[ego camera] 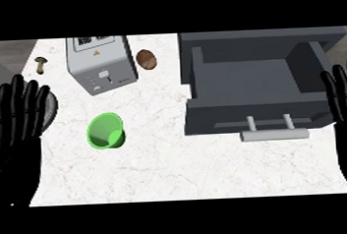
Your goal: Pick up the cup, place it into the drawer and close the drawer
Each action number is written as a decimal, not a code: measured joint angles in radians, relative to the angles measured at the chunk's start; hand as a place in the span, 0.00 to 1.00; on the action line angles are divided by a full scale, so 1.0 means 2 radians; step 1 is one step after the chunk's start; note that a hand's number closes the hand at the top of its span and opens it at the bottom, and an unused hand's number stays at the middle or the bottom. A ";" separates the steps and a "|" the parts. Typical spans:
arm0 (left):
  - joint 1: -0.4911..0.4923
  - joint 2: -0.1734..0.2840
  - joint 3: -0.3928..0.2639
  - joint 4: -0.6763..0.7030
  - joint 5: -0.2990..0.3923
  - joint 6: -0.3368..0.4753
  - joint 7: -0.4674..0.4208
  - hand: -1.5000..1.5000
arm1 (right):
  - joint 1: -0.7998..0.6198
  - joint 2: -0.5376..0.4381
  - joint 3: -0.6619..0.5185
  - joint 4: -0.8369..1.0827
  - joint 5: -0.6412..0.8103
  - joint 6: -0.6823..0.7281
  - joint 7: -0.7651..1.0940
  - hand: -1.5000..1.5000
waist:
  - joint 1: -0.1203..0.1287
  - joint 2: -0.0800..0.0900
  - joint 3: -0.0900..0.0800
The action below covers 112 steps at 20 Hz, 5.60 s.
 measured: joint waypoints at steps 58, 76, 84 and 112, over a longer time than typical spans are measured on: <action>-0.243 0.090 0.142 0.940 0.014 -0.138 -0.445 0.00 | -0.131 -0.032 -0.046 0.108 -0.060 0.089 0.077 0.00 | -0.005 0.003 0.007; -0.280 0.066 0.144 0.978 0.002 -0.145 -0.466 1.00 | -0.136 -0.034 -0.046 0.111 -0.059 0.092 0.079 0.00 | -0.011 0.006 0.006; -0.278 0.051 0.140 0.946 -0.005 -0.119 -0.499 1.00 | -0.145 -0.041 -0.052 0.125 -0.057 0.095 0.077 0.00 | -0.009 0.006 0.006; -0.379 -0.016 0.132 0.743 0.041 -0.061 -0.414 1.00 | -0.118 -0.047 -0.070 0.120 -0.056 0.098 0.069 0.00 | 0.011 -0.005 0.009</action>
